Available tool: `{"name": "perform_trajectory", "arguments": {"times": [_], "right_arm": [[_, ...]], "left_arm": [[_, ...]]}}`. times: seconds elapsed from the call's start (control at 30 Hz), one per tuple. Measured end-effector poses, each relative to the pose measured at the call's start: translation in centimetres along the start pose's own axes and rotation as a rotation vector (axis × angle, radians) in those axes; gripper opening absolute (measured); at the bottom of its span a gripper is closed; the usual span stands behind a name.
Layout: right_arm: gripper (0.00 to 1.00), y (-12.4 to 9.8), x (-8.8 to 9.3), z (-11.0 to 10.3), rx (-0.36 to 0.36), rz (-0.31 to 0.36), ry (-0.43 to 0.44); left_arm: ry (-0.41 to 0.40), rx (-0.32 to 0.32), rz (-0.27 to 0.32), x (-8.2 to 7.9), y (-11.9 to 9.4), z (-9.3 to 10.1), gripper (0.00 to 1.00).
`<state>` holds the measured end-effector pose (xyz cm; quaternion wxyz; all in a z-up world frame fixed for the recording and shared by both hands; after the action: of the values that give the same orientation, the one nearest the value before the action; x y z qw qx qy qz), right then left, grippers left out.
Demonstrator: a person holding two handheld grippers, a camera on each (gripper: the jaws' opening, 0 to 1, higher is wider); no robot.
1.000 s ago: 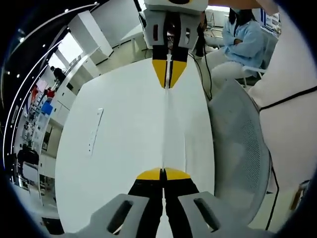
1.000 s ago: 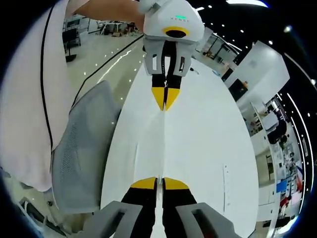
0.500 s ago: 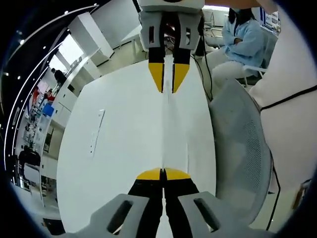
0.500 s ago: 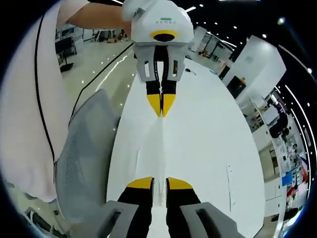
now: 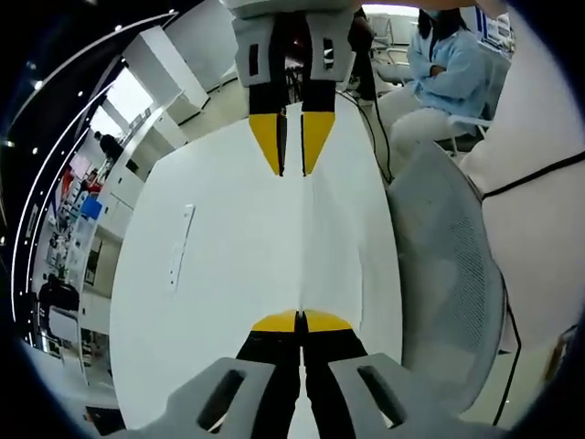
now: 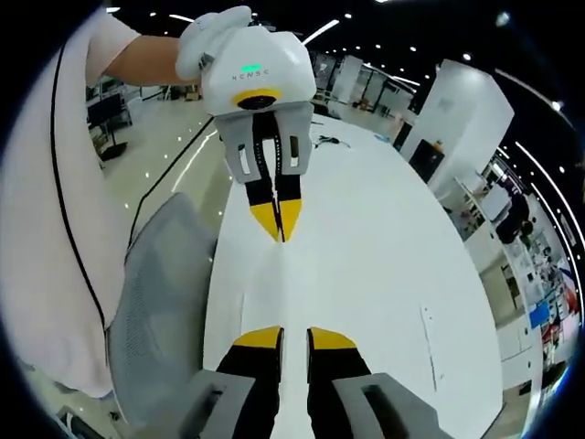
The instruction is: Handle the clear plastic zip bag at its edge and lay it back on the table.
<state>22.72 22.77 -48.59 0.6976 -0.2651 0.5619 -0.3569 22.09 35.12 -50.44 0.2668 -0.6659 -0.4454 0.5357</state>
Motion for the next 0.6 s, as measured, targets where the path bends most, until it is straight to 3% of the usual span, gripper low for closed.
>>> {"name": "perform_trajectory", "arguments": {"times": [0.6], "right_arm": [[0.04, 1.6, -1.0, -0.4, -0.028, -0.02, -0.031]], "left_arm": [[0.023, -0.018, 0.004, -0.5, -0.3, 0.3, 0.0]]}}
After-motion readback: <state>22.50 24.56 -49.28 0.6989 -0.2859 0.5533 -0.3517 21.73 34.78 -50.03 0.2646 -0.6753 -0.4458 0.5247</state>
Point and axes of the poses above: the point that each gripper's makers call its tool centre point, and the gripper's own axes: y roughly forward along the fingers, z roughly to its right, x roughly out of its underside, the point moved 4 cm from there along -y, roughly backward along the fingers, and after that the axes turned 1 degree about x, right-handed, at the moved point
